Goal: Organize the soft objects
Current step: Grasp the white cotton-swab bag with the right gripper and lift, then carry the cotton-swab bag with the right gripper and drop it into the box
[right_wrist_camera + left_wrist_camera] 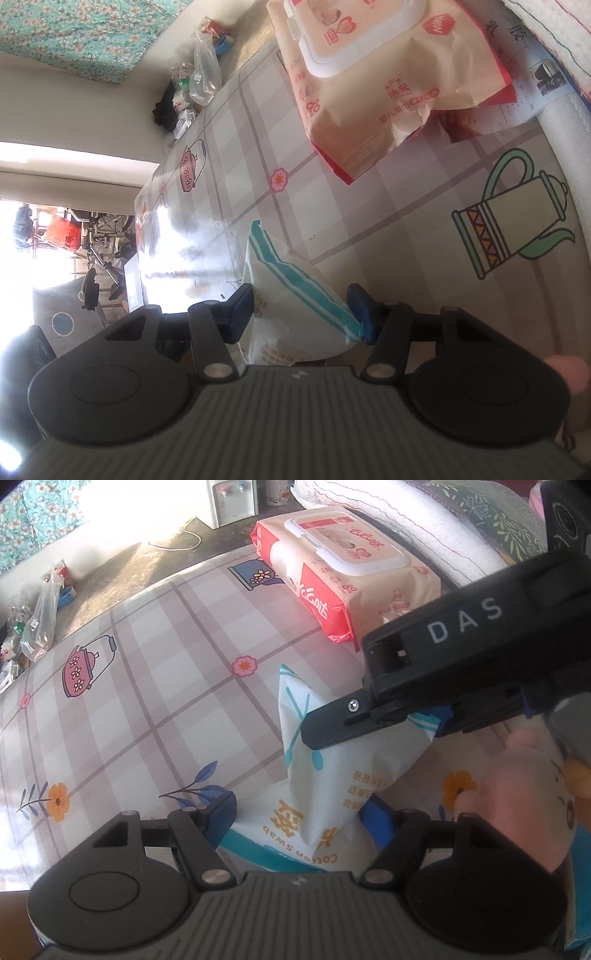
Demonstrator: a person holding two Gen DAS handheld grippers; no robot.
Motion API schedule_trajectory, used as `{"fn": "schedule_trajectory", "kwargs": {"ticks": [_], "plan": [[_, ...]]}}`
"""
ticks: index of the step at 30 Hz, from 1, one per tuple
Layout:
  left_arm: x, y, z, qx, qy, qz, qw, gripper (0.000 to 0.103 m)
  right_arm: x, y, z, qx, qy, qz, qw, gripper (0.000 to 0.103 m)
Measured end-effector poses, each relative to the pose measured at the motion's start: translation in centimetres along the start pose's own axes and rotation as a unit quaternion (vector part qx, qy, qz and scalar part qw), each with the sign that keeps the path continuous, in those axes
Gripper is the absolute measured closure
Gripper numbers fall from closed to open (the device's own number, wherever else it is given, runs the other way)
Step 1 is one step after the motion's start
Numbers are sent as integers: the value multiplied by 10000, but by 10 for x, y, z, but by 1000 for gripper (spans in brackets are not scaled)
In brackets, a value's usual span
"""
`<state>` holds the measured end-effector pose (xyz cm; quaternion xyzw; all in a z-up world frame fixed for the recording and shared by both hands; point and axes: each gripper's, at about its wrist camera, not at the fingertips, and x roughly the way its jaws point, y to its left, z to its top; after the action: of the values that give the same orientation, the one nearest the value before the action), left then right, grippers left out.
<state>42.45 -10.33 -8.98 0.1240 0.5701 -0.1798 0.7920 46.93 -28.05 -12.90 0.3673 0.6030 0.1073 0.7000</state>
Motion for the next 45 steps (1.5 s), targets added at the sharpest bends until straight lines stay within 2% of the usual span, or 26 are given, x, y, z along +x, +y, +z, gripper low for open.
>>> {"fn": "schedule_trajectory", "kwargs": {"ticks": [2, 12, 18, 23, 26, 30, 33, 37, 39, 41, 43, 45], "plan": [[-6, 2, 1, -73, -101, -18, 9999, 30, -4, 5, -1, -62, -109, 97, 9999, 61], [-76, 15, -2, -242, -869, -56, 9959, 30, -54, 62, -13, -571, -659, 327, 9957, 66], [-146, 32, -35, -462, -1221, 178, 9913, 29, -86, 122, -43, -1106, -818, 539, 9890, 66], [-205, 68, -90, -865, -1450, 552, 9841, 29, -92, 190, -88, -1757, -624, 877, 9785, 66], [-231, 105, -134, -1363, -1522, 698, 9764, 29, -77, 238, -119, -2145, -329, 1091, 9700, 67], [-238, 149, -185, -1980, -1404, 960, 9653, 29, -30, 301, -157, -2548, 195, 1211, 9592, 67], [-224, 187, -216, -2453, -1120, 978, 9580, 29, 17, 336, -184, -2760, 655, 1064, 9530, 67], [-188, 226, -246, -2988, -681, 829, 9483, 32, 87, 360, -211, -2881, 1267, 682, 9467, 66], [-168, 239, -251, -3175, -496, 751, 9440, 38, 121, 362, -214, -2879, 1450, 459, 9455, 66], [-146, 250, -254, -3308, -313, 690, 9406, 39, 149, 361, -214, -2953, 1486, 244, 9435, 64], [-128, 257, -254, -3433, -171, 640, 9369, 39, 166, 361, -208, -2988, 1295, -59, 9455, 62], [-124, 260, -253, -3472, -151, 714, 9350, 40, 172, 351, -196, -2941, 1045, -155, 9499, 62]]}}
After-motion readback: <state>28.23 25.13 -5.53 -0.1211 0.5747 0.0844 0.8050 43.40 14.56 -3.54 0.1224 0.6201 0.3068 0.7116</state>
